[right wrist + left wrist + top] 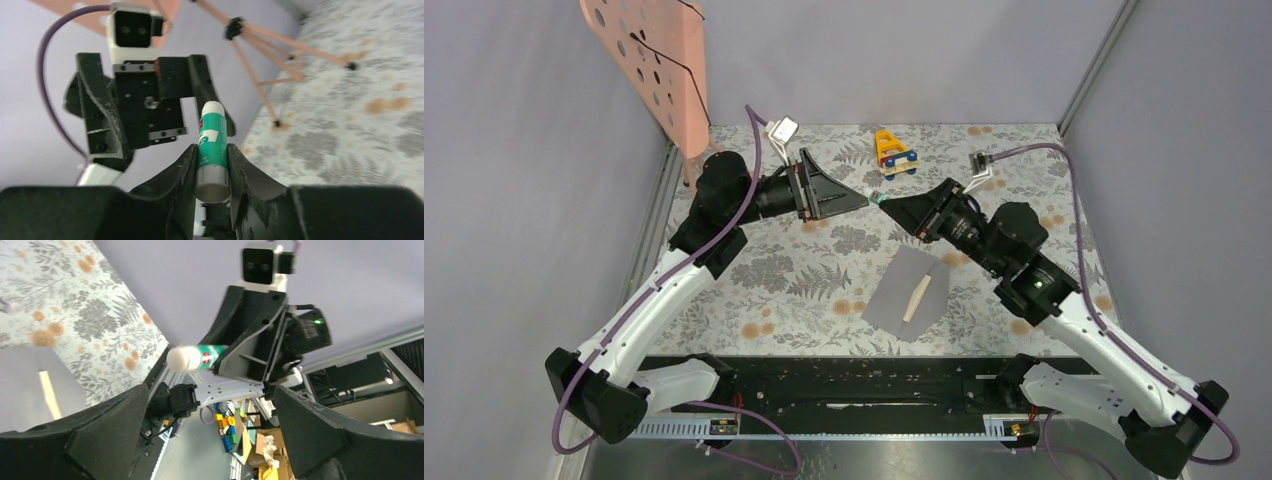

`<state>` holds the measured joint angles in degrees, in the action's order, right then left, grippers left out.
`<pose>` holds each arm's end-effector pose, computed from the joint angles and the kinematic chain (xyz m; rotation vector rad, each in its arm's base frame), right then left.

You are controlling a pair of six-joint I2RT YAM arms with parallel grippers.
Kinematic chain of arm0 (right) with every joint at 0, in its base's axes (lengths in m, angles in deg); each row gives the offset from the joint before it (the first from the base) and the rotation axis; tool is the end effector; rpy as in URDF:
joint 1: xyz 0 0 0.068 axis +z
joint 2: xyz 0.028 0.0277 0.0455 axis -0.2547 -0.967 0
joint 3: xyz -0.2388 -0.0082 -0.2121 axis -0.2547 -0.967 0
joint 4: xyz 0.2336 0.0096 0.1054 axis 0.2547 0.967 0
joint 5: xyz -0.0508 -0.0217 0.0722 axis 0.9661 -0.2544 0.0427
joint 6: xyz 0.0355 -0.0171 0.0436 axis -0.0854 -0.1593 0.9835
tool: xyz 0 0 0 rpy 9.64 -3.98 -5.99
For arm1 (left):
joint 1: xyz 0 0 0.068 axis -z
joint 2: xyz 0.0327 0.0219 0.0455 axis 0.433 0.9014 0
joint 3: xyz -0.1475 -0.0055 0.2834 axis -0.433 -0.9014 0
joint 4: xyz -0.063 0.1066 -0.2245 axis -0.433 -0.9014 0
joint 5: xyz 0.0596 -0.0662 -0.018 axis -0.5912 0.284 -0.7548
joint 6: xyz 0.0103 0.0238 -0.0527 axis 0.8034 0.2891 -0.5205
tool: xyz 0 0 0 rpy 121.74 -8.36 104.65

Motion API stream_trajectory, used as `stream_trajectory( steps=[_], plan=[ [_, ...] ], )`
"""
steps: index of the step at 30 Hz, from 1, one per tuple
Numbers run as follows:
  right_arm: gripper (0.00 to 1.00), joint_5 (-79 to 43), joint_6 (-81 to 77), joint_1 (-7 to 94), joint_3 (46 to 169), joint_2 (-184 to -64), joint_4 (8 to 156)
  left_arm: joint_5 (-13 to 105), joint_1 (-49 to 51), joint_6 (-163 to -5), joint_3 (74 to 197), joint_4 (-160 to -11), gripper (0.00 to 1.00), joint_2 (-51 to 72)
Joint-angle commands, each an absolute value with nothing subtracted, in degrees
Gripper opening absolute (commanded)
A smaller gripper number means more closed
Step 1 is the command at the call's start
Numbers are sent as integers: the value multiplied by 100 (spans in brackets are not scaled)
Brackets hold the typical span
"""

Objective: Place the letter into the envelope and seal it
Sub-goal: Adjust the solid glue.

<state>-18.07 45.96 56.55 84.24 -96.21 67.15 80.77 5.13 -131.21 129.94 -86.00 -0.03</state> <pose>0.1358 0.1293 0.4474 0.0399 1.5094 1.4900 0.1846 -0.1440 0.4676 0.2708 1.8241 -1.7452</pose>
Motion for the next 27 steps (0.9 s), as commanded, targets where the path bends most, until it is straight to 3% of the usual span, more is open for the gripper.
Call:
stream_trajectory(
  steps=[1,6,11,14,17,18,23,27],
  plan=[
    [0,-411,2866,5559,9266,-9160,9526,7551,466,-12693,12996,-9036,99,-242],
    [0,443,1674,5365,10173,-9559,12106,7137,513,-12232,12614,-9844,99,126],
    [0,693,965,5322,10630,-10464,13901,6924,825,-11498,12817,-10916,99,1235],
    [0,452,790,5325,10397,-10775,14034,6682,1270,-10948,13148,-11503,97,2031],
    [0,257,696,5301,10105,-10876,13883,7172,1645,-10616,13337,-11948,70,2802],
    [0,217,700,5296,10031,-10874,13828,7379,1707,-10610,13258,-11928,65,2923],
    [0,-467,700,5025,9418,-10754,12971,8306,1933,-10619,12874,-11727,64,3327],
    [0,-820,715,4914,9216,-10856,12657,8151,1919,-10681,12908,-11782,65,3837]
  ],
)
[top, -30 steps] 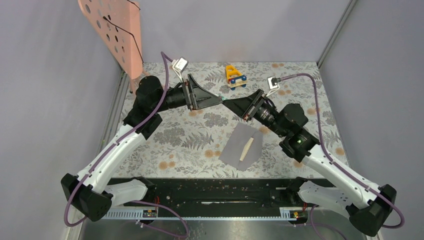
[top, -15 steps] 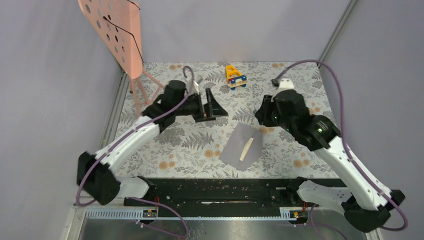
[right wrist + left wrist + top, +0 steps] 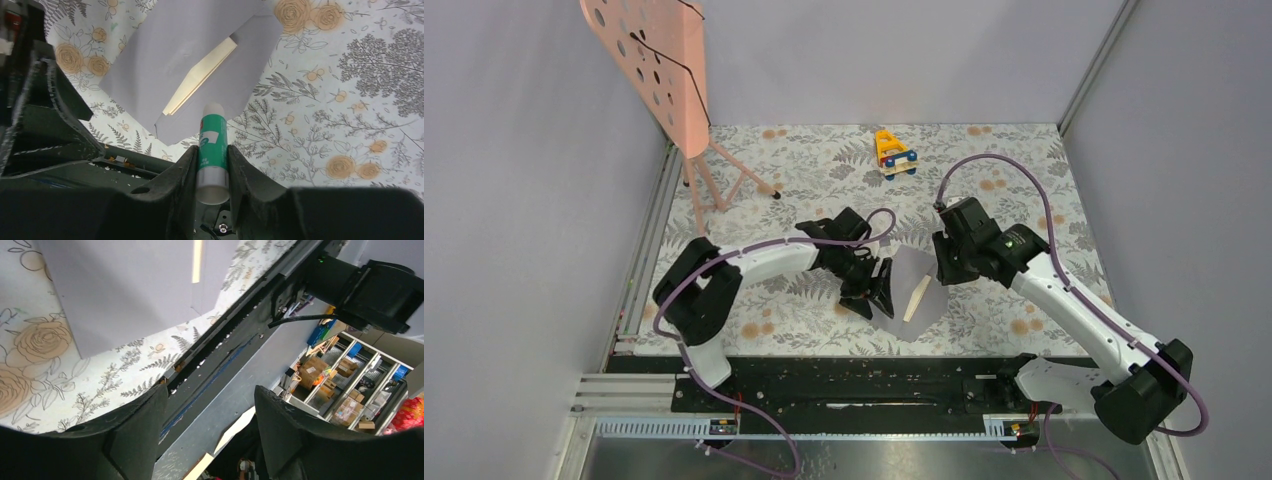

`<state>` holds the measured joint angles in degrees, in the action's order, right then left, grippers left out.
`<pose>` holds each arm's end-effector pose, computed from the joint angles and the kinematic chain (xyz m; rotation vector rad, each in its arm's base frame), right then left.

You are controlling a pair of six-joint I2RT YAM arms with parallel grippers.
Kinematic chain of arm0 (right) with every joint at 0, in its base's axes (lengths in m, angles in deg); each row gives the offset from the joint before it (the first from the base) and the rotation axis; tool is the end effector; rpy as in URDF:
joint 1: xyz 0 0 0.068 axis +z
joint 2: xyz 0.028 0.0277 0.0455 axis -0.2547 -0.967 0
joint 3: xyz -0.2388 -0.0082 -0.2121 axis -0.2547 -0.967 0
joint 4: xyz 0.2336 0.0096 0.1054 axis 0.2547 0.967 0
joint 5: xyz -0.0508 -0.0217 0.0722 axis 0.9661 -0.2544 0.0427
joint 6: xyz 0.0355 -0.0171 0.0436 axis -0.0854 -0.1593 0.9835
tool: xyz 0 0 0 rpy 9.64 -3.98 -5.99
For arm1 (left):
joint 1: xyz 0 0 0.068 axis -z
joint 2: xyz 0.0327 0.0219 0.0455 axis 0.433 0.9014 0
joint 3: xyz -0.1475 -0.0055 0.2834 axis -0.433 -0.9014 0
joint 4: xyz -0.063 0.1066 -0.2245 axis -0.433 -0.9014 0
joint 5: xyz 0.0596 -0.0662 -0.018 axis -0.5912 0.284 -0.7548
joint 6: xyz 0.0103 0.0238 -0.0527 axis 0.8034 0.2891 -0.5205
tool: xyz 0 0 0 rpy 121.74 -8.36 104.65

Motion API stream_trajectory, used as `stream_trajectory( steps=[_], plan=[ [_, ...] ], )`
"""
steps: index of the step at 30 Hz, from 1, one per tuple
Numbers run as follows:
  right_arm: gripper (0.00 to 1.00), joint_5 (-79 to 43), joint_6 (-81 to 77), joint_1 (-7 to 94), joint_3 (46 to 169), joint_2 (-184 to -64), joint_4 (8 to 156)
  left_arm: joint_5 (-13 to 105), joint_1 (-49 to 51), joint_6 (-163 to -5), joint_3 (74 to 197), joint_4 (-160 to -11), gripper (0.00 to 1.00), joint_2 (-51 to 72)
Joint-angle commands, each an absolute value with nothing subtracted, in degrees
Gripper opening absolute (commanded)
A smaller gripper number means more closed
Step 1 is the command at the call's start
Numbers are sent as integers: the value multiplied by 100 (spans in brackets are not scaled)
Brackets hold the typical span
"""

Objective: Place the letter into the envelope and seal it
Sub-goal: Adjust the solid glue, then adjust the envelope at the center of the board.

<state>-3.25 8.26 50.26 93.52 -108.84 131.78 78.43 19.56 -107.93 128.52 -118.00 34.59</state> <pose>0.1688 0.1142 0.3463 -0.3555 2.5037 0.2210 0.2262 -0.2675 0.2374 -0.4482 -2.7272 1.1772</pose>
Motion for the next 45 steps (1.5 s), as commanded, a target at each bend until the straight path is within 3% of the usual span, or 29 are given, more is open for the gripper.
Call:
stream_trajectory(
  steps=[1,9,24,28,33,37,45],
  plan=[
    [0,-861,707,4912,9190,-10887,12623,8143,1913,-10709,12957,-11770,65,3991],
    [0,-949,612,4909,9050,-11057,12648,7949,1559,-11480,12849,-10661,61,4648],
    [0,-1275,245,4916,9358,-11559,12787,7136,418,-11369,13810,-11101,61,4756],
    [0,-1223,342,5027,9551,-11903,12832,7243,458,-11396,13478,-11187,61,4223],
    [0,-705,629,5415,9379,-12251,12312,7658,719,-11993,12647,-10459,44,3712],
    [0,-435,1066,5450,9356,-12391,11994,7755,879,-12331,12601,-9918,38,3960],
    [0,-507,1851,5447,9800,-13078,12438,7579,859,-12623,12836,-9338,37,4291]
  ],
)
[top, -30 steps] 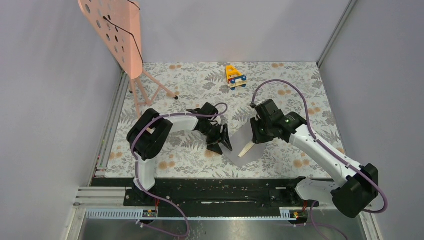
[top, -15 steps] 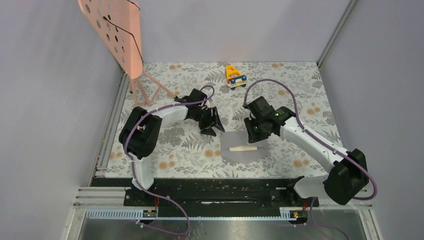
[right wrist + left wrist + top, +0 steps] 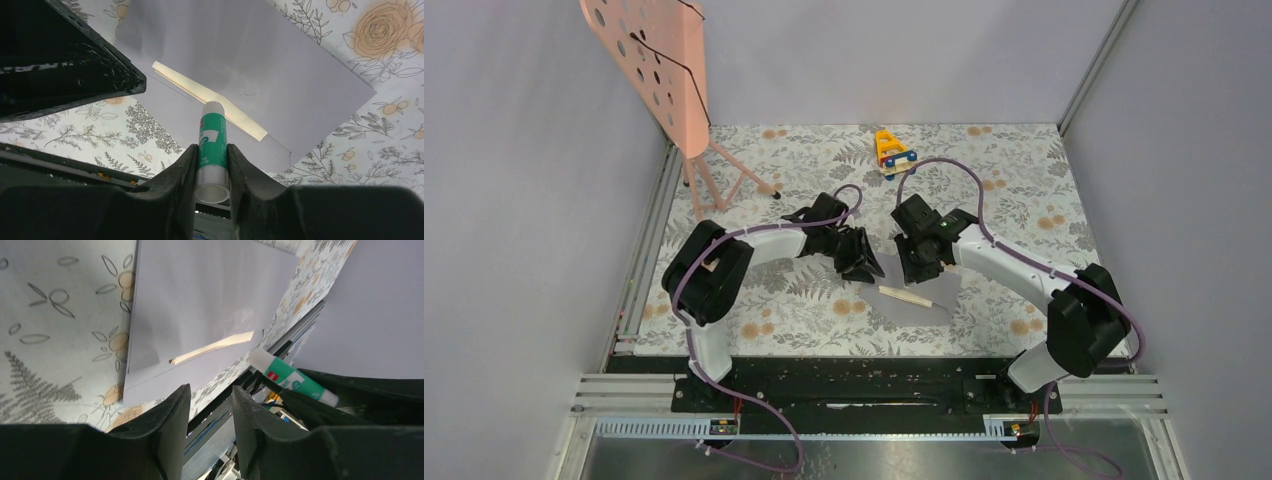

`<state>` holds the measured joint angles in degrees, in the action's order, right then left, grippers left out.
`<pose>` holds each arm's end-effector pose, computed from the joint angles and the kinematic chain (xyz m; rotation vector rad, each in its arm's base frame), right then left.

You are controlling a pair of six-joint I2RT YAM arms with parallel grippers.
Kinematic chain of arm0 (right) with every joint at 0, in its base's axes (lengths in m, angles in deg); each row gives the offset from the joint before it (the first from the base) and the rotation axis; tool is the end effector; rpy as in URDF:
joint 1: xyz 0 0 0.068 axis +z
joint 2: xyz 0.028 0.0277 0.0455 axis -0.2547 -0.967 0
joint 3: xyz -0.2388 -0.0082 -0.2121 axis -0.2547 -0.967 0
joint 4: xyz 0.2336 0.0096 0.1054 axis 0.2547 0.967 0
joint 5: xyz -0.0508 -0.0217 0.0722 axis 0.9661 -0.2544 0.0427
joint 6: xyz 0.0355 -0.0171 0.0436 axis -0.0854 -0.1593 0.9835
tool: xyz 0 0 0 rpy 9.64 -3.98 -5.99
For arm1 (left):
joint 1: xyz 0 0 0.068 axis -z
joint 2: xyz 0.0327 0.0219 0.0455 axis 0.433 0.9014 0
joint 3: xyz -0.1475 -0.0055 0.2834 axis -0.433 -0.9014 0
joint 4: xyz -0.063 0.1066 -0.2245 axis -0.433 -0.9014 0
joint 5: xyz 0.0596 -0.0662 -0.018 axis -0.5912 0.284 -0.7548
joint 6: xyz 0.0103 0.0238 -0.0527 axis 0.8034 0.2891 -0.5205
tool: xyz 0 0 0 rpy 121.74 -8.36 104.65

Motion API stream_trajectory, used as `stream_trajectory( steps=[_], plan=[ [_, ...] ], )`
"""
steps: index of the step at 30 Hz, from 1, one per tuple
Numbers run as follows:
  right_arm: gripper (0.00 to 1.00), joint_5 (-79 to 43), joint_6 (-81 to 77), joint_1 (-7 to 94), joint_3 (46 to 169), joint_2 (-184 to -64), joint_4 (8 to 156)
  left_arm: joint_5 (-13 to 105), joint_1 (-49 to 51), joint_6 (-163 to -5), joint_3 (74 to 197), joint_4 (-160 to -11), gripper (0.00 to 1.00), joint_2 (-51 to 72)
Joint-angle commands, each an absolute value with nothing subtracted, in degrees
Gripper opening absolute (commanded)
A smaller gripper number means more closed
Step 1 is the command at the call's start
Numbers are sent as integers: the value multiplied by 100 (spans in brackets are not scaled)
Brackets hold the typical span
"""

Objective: Place the letter into the envelope and seal it
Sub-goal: Adjust the envelope at the center of the board, then paint the envelope at the center of the board.

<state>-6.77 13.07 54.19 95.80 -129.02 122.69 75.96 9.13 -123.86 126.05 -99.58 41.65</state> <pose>0.2302 0.1861 0.2863 -0.3921 2.6738 0.2571 0.3002 -0.2408 0.1985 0.1236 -2.8211 1.2988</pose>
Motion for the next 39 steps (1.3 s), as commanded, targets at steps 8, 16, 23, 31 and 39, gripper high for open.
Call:
stream_trajectory(
  steps=[8,16,23,31,39],
  plan=[
    [0,-239,2249,5441,9710,-13021,12520,7493,808,-12820,12843,-8563,36,4622],
    [0,-140,2278,5447,10054,-13403,12620,7163,774,-12467,13178,-9152,36,4988],
    [0,-64,2476,5461,10331,-13724,12623,7059,768,-12303,13228,-9501,35,5390],
    [0,15,2504,5500,10291,-13864,12617,6765,813,-12430,12531,-9706,35,4763],
    [0,-70,2580,5611,10068,-13774,12543,6755,878,-12512,12400,-9748,35,4828]
  ],
)
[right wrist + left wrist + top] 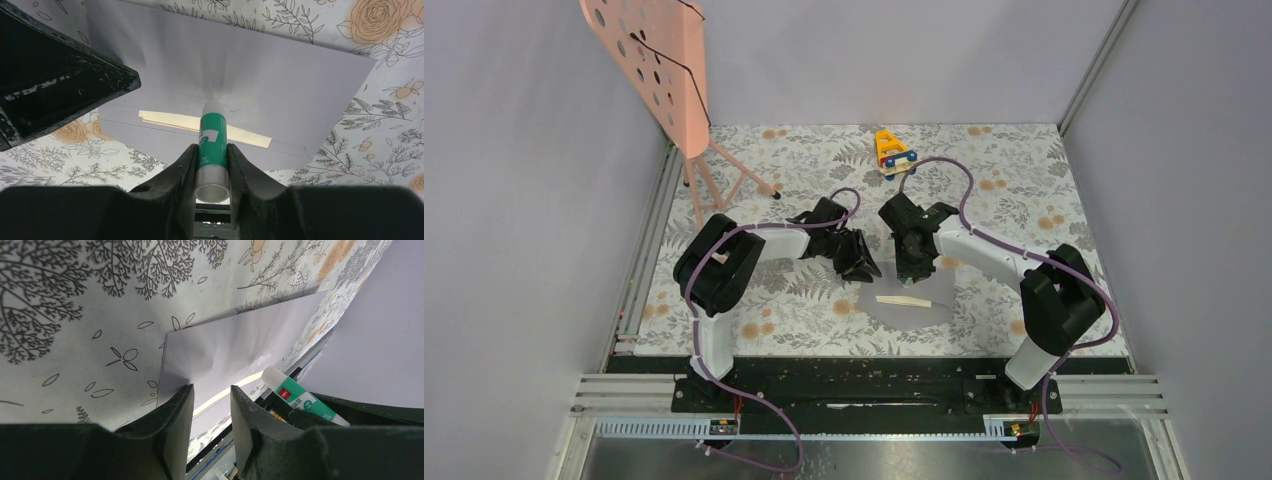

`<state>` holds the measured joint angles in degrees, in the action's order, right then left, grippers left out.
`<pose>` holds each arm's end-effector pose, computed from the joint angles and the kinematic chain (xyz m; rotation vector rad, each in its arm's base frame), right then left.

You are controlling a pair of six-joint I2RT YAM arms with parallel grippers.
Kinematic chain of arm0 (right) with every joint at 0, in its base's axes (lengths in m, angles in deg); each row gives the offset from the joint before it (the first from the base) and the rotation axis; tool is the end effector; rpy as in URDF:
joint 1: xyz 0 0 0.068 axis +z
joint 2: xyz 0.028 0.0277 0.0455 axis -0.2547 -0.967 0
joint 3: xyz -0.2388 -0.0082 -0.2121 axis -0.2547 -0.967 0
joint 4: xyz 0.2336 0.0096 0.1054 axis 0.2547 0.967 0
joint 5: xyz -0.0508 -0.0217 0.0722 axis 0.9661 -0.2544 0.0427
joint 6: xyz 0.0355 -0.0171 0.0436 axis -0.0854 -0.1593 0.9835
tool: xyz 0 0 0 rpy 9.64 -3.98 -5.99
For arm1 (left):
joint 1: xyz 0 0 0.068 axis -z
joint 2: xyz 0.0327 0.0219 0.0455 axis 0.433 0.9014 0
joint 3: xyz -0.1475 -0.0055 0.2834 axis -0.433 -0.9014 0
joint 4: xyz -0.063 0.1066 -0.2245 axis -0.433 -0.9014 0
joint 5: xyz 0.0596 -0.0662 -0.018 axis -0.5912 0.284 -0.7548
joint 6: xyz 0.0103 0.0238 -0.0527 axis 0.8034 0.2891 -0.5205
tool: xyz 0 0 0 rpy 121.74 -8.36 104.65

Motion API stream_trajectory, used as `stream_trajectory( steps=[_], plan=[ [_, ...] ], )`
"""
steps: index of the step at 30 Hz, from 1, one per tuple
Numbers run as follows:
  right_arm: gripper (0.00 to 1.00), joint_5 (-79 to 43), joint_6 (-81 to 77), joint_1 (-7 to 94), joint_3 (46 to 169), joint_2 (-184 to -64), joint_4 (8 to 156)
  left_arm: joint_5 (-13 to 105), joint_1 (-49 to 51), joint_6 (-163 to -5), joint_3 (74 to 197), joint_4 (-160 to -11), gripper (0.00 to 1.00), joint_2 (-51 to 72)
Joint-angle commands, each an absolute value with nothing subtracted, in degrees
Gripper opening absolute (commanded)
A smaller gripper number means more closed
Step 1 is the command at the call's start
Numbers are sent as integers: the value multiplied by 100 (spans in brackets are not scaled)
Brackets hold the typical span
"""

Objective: Place the letter into the envelope and seal it
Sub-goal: Paint the envelope at the center of the board.

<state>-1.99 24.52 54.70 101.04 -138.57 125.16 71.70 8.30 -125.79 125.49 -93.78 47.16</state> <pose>0.2583 0.2085 0.2621 -0.1241 2.7757 0.1303 0.3171 -0.2424 0.1647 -0.2332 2.8713 -1.2359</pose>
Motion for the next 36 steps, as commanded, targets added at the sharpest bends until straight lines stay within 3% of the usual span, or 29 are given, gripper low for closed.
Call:
stream_trajectory(
  steps=[1,16,36],
  plan=[
    [0,-58,2589,5652,10082,-13783,12573,6770,886,-12519,12406,-9740,35,4852],
    [0,289,2796,5914,10339,-14366,12743,6751,891,-12534,12367,-9740,35,4875],
    [0,618,2874,5768,9676,-13983,12699,6773,889,-12450,12338,-9798,35,4914]
  ],
)
